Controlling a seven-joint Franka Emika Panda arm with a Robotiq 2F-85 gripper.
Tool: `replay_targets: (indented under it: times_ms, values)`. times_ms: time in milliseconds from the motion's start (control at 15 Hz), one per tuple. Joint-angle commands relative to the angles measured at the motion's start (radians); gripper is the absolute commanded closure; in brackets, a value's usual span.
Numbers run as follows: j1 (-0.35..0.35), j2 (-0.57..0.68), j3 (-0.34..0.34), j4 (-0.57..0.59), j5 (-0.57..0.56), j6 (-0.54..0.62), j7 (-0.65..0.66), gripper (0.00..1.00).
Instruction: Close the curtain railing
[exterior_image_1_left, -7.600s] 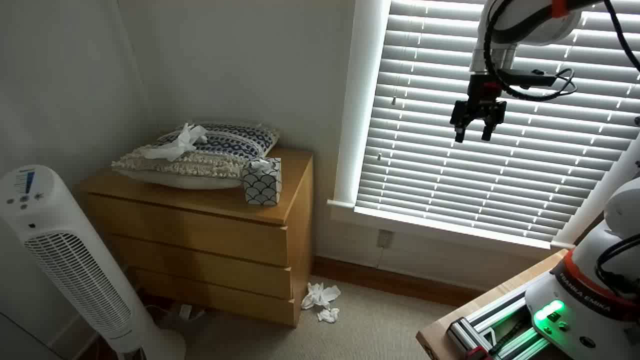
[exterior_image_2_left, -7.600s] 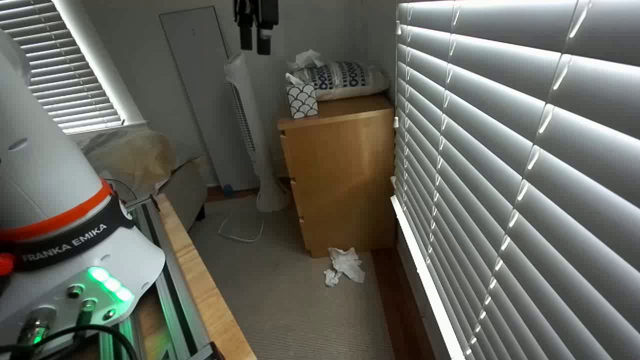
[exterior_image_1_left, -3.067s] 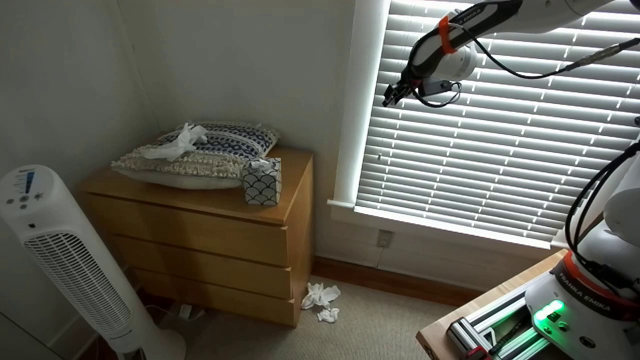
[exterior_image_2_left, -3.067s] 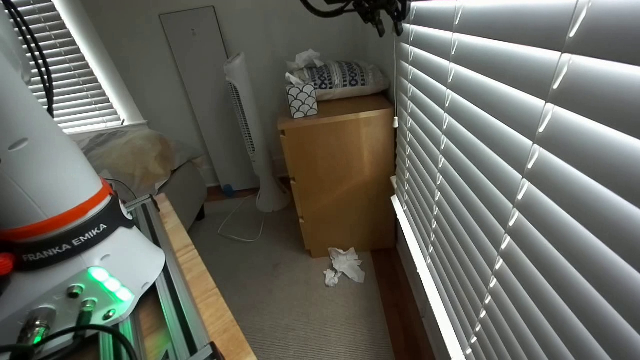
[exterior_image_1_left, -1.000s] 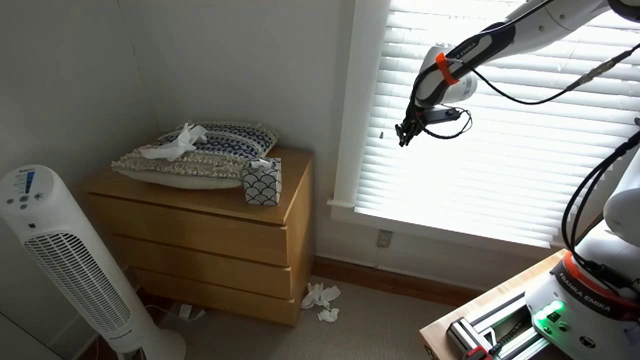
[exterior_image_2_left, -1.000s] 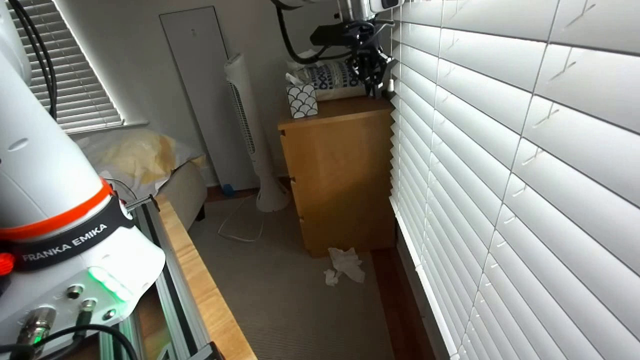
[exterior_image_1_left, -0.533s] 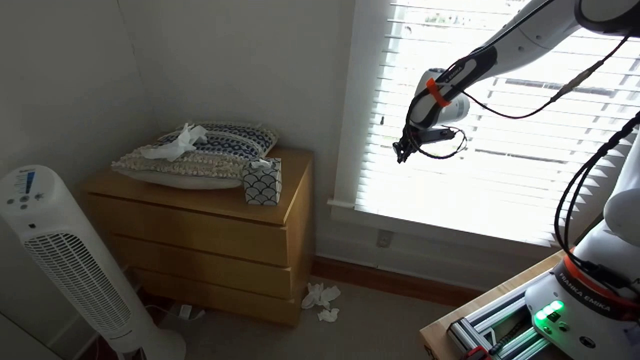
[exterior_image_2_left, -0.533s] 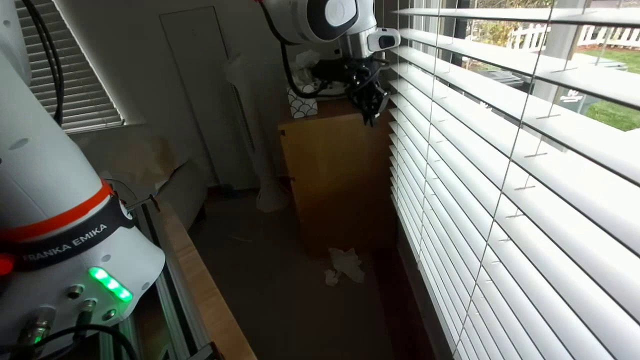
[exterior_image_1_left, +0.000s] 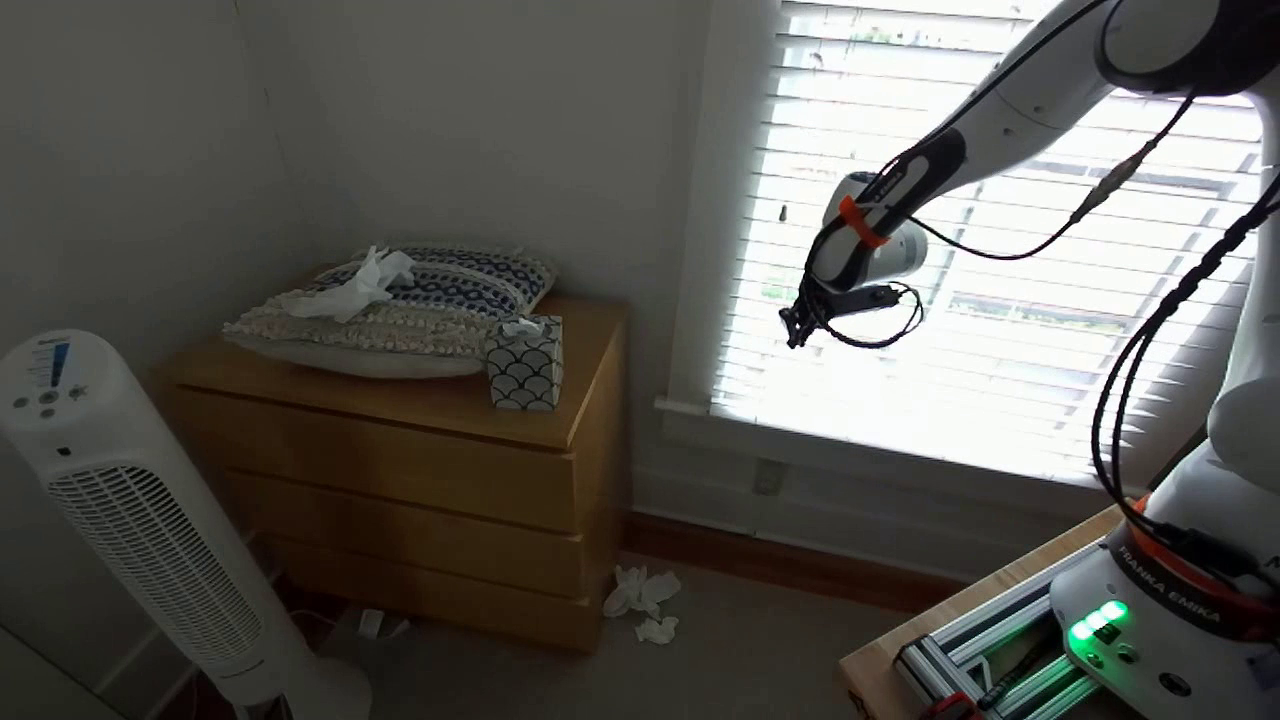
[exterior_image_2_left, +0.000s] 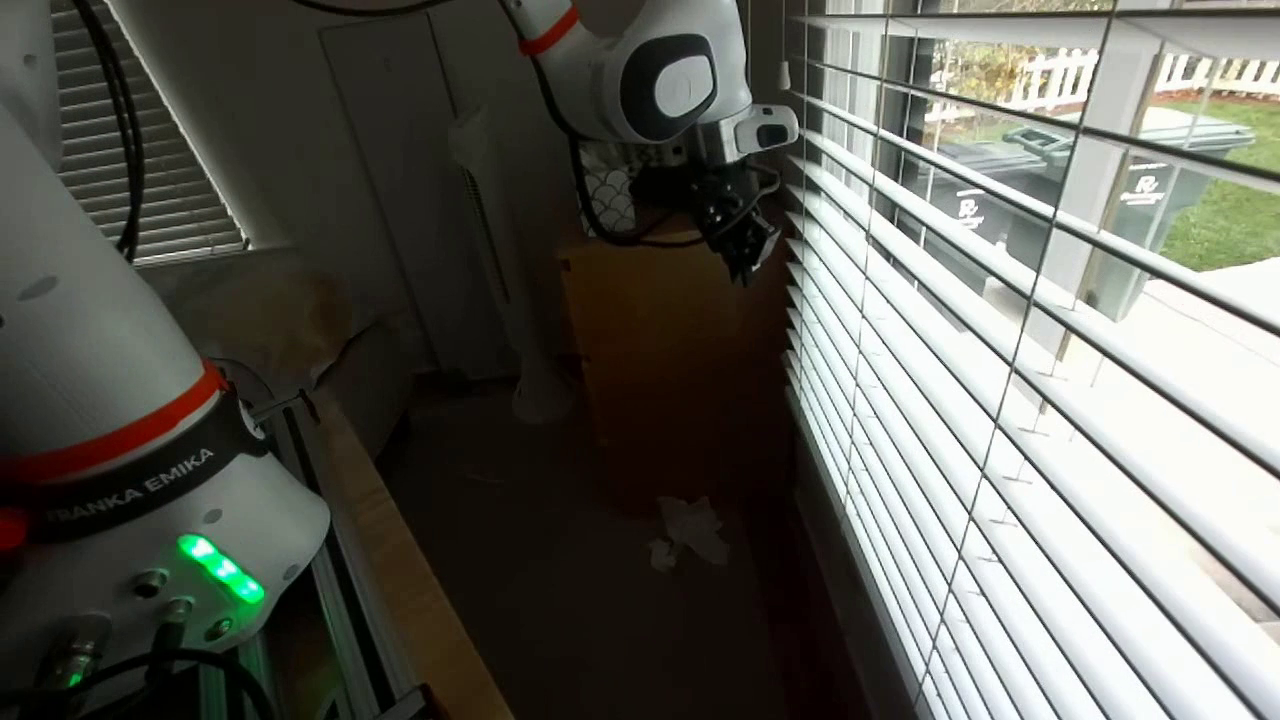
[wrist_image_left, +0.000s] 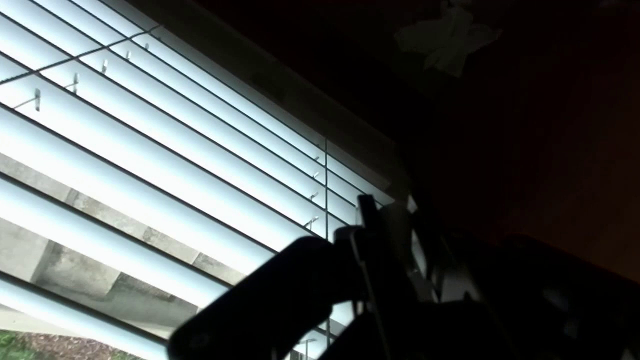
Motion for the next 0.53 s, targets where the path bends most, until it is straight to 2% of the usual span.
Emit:
replay_targets:
  times_ms: [0, 467]
  values:
    - [0.000, 0.007, 0.000, 0.001, 0.002, 0.006, -0.002, 0.80]
    - [0.000, 0.025, 0.000, 0.007, 0.002, 0.012, -0.002, 0.80]
